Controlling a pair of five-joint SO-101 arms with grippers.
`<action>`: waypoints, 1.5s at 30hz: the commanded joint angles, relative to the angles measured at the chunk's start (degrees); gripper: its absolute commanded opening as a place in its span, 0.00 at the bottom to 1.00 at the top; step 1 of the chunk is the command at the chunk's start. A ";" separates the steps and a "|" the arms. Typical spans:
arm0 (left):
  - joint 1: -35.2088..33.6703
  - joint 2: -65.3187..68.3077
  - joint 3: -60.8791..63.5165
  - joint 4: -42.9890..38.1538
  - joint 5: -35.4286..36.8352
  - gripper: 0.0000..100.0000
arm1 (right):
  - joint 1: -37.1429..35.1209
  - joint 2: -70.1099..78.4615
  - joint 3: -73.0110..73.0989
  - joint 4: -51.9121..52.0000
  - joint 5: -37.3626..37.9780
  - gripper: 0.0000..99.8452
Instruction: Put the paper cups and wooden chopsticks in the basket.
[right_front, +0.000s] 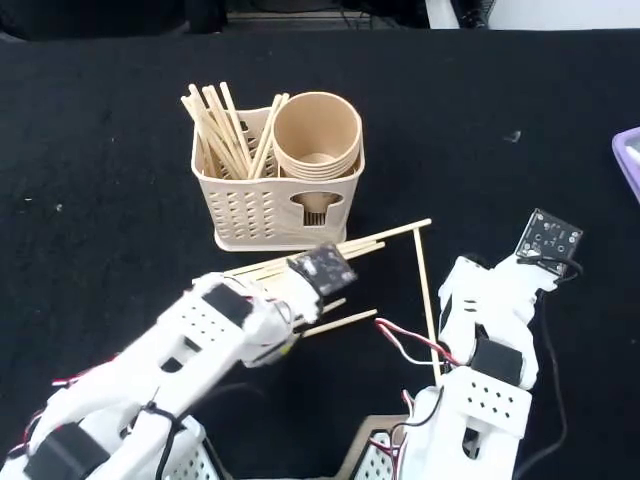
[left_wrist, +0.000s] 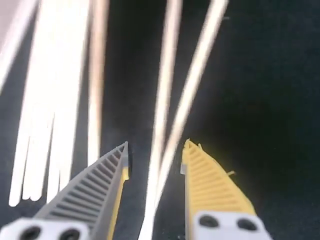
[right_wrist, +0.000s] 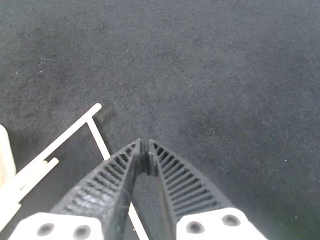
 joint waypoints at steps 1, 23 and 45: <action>2.07 2.90 -1.54 -2.90 0.79 0.18 | -0.79 -0.31 -0.22 -1.41 0.53 0.02; 0.57 18.55 -11.91 5.98 0.44 0.03 | -0.79 -0.31 -0.22 -1.41 0.53 0.02; -1.01 -0.53 -15.43 21.45 0.26 0.03 | -0.35 -0.31 -0.31 -1.41 0.18 0.02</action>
